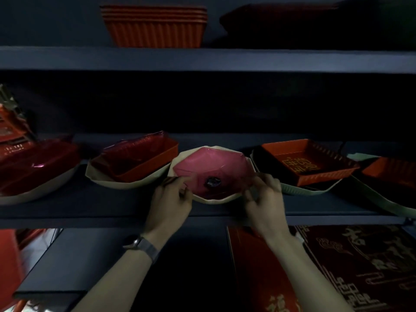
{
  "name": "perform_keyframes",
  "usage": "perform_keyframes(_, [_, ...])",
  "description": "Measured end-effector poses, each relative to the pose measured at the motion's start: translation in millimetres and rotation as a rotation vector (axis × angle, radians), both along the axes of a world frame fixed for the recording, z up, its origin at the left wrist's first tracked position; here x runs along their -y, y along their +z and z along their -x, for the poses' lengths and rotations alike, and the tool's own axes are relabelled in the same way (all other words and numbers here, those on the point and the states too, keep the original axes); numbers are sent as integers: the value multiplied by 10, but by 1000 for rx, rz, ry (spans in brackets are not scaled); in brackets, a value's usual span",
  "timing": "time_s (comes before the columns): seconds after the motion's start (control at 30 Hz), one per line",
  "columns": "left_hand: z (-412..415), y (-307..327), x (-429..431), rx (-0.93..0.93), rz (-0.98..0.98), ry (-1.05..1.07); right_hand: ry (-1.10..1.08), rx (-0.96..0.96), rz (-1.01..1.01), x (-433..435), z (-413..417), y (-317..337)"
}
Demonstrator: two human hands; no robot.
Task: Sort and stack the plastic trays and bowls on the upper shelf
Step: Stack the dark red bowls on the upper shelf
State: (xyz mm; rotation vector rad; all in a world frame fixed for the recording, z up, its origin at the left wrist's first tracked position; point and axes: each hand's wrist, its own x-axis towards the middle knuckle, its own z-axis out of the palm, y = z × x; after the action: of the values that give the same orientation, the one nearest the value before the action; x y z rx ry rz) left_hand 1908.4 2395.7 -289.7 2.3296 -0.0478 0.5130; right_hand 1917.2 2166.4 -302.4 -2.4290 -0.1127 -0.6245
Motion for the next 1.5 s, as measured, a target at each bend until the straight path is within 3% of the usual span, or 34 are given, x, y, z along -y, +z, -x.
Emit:
perform_keyframes(0.23, [-105, -187, 110, 51, -199, -84, 48, -10, -87, 83, -69, -31])
perform_keyframes(0.4, [-145, -297, 172, 73, -293, -103, 38, -80, -39, 106, -125, -75])
perform_keyframes(0.73, [-179, -369, 73, 128, -315, -213, 106, -30, -41, 284, -211, -81])
perform_keyframes(1.17, [-156, -336, 52, 225, -40, -270, 115, 78, -218, 280, -120, -11])
perform_keyframes(1.37, [-83, -247, 6, 243, -10, -9, 56, 278, -200, 203, -83, -66])
perform_keyframes(1.5, [-31, -177, -9, 139, 57, -6, 56, 389, -188, 194, -47, -42])
